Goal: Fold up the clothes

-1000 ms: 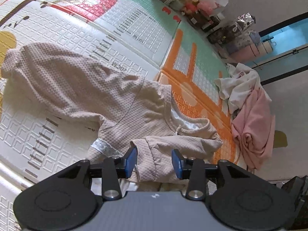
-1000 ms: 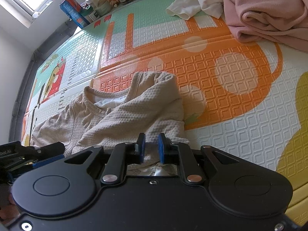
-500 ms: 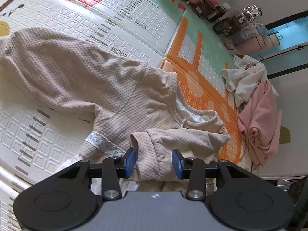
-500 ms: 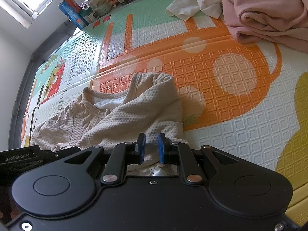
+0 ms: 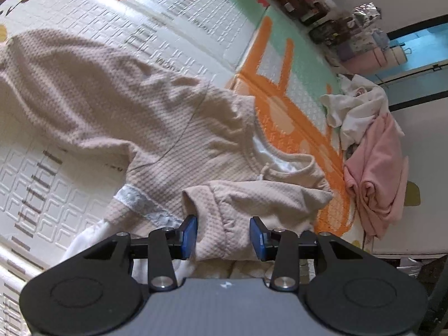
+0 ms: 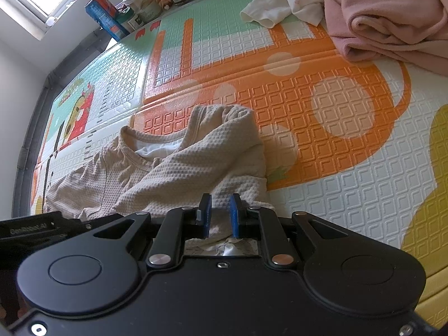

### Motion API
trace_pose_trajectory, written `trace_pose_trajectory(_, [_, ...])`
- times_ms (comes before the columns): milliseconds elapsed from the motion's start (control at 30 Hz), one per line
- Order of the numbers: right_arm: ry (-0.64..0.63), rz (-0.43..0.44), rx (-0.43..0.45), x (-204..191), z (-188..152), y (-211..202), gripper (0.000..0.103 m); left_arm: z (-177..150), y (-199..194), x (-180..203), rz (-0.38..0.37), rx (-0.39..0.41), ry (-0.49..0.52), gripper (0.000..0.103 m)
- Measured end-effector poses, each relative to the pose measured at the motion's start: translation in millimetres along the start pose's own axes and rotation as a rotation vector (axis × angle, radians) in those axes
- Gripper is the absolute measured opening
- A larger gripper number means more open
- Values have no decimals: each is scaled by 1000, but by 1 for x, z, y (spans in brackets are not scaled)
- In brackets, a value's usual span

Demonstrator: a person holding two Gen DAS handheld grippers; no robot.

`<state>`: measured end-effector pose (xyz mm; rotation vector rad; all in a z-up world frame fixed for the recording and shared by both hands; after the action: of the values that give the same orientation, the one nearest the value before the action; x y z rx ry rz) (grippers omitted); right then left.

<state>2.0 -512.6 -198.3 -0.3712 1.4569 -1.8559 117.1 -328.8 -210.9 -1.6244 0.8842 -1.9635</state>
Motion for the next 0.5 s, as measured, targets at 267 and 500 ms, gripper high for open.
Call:
trace_pose_trajectory(267, [-1,-2,-2,-1,0,0,13,3,1,-1,-58,9,-18,40])
trace_pose_trajectory(500, [-1,-3,-2,0,0,0,13,4,4,0,-51,6,-12,22])
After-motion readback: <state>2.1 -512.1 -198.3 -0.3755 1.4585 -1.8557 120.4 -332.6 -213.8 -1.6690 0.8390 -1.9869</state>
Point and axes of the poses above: each gripper's, at about its wrist camera, not at the fingertips, and y roughly the way its jaws point, x to its right, z to its top, the point moved 8 cm from there along y, roughly the way its jaws point, and after that the axes turned 11 degrees about -z, right-handed, at the moved point
